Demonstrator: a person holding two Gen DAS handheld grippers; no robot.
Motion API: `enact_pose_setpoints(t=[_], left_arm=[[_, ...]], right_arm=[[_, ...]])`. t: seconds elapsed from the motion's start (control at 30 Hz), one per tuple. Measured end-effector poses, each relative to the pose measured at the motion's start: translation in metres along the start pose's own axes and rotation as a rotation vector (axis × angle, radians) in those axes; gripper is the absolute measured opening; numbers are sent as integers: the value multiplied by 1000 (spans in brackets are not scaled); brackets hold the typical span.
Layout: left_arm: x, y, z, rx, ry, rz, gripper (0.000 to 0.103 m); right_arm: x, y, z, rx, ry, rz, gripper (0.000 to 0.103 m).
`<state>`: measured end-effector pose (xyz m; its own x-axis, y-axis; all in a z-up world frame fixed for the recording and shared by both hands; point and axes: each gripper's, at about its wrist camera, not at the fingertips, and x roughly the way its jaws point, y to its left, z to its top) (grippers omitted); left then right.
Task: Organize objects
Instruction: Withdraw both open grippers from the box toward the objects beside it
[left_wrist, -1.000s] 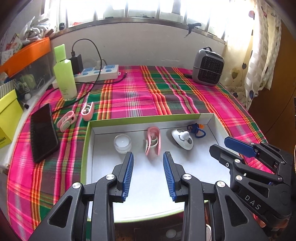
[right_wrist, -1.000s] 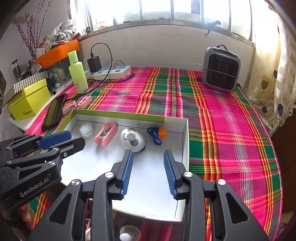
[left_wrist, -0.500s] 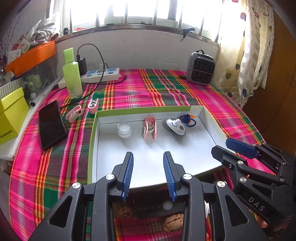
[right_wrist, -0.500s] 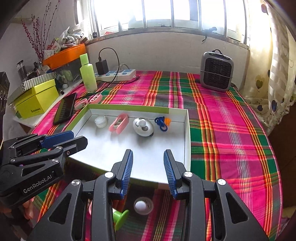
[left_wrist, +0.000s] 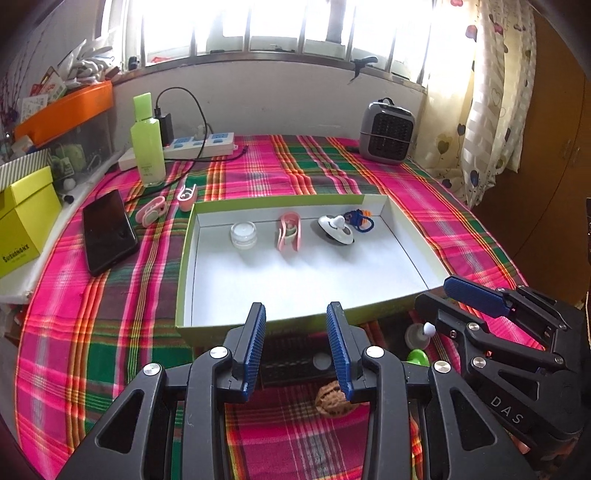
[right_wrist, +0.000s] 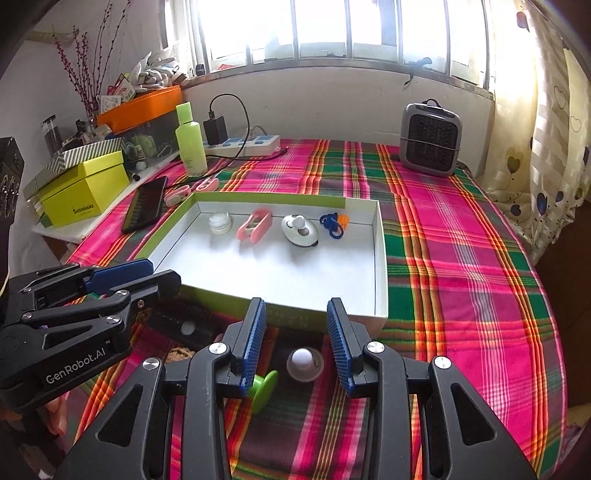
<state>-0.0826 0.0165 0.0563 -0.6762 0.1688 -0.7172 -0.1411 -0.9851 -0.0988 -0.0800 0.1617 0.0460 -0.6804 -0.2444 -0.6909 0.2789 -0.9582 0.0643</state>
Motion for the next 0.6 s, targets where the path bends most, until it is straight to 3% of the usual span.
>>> enact_pose_setpoints(t=[0.6], left_arm=[[-7,25,-40,-45,43,-44,42]], right_arm=[[-11,-6,-29,26,19,10,36]])
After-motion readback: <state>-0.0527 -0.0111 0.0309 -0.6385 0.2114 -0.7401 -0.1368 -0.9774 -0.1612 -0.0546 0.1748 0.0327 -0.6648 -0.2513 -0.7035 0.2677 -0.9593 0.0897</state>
